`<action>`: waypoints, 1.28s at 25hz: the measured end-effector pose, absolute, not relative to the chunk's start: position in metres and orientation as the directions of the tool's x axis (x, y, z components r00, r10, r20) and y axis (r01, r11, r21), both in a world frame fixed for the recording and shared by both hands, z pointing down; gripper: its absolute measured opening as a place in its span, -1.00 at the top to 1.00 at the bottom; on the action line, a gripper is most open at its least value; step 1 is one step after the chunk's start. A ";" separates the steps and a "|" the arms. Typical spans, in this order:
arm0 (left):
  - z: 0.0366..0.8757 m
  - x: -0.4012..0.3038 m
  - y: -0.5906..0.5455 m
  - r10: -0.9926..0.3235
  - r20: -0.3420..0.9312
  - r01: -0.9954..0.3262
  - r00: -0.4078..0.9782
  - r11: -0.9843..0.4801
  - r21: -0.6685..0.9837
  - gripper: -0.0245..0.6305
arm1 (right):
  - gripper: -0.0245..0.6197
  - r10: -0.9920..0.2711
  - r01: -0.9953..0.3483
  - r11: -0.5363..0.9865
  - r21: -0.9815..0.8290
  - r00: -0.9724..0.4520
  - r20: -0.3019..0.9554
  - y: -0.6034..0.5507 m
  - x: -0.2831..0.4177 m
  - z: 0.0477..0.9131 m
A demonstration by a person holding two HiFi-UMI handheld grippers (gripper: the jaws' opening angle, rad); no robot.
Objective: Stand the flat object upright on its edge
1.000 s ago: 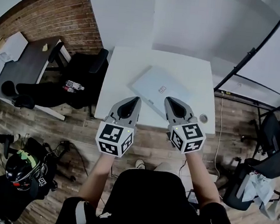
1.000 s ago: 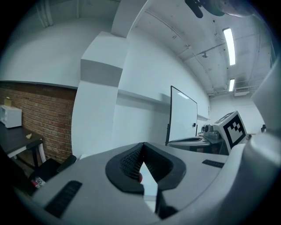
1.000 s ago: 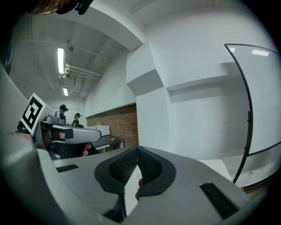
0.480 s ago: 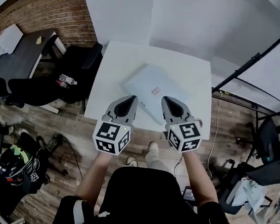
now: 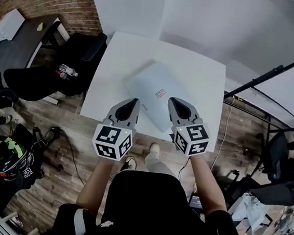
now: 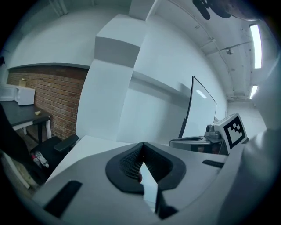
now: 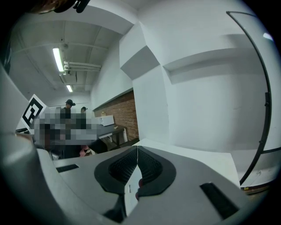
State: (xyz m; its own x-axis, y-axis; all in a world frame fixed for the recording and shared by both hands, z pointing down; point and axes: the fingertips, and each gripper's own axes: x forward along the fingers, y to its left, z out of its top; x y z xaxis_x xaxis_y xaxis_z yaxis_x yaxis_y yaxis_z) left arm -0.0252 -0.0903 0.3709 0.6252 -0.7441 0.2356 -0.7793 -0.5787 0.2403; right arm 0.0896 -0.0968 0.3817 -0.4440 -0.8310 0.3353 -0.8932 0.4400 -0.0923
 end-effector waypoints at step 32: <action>0.489 -0.025 -0.101 -0.753 0.440 -0.871 0.490 -0.401 0.283 0.89 | 0.80 -0.663 -0.835 0.532 -0.142 -0.515 0.544 -0.150 0.105 0.490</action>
